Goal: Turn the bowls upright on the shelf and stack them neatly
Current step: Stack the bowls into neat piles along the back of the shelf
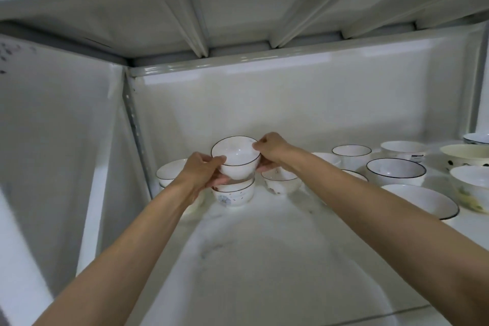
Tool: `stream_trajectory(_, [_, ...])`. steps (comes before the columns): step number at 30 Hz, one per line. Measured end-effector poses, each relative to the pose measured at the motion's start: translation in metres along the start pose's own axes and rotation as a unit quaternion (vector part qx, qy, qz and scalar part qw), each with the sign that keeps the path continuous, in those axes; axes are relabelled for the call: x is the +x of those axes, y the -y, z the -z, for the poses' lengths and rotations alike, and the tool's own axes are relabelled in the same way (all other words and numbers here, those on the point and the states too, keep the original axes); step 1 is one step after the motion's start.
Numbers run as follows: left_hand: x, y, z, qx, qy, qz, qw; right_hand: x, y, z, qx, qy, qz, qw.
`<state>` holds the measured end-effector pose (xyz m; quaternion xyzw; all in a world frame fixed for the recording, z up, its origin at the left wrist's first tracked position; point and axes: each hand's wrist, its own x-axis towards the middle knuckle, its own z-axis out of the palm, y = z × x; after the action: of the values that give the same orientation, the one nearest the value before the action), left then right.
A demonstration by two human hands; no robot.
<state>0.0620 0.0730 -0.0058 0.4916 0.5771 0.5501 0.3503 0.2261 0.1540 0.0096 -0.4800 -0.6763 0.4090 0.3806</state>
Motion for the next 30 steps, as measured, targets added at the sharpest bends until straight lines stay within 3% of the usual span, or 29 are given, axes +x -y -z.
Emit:
stream_trajectory(4, [0.01, 0.012, 0.005, 0.035, -0.082, 0.008, 0.996, 0.009, 0.001, -0.02, -0.05, -0.023, 0.006, 0.998])
stream_trajectory(8, [0.014, 0.022, 0.003, 0.059, -0.113, 0.007, 0.992, 0.015, -0.003, -0.033, -0.124, -0.034, 0.01, 0.992])
stream_trajectory(17, [0.013, 0.034, 0.003, 0.093, -0.106, 0.019, 0.99, 0.018, -0.011, -0.045, -0.227, -0.05, 0.007, 0.973])
stream_trajectory(26, [0.009, 0.038, -0.001, 0.127, -0.088, 0.021, 0.988, 0.02, -0.017, -0.043, -0.21, -0.066, 0.013, 0.975])
stream_trajectory(30, [-0.004, 0.039, -0.008, 0.195, -0.121, -0.057, 0.972, 0.014, -0.021, -0.024, -0.207, -0.087, 0.033, 0.974])
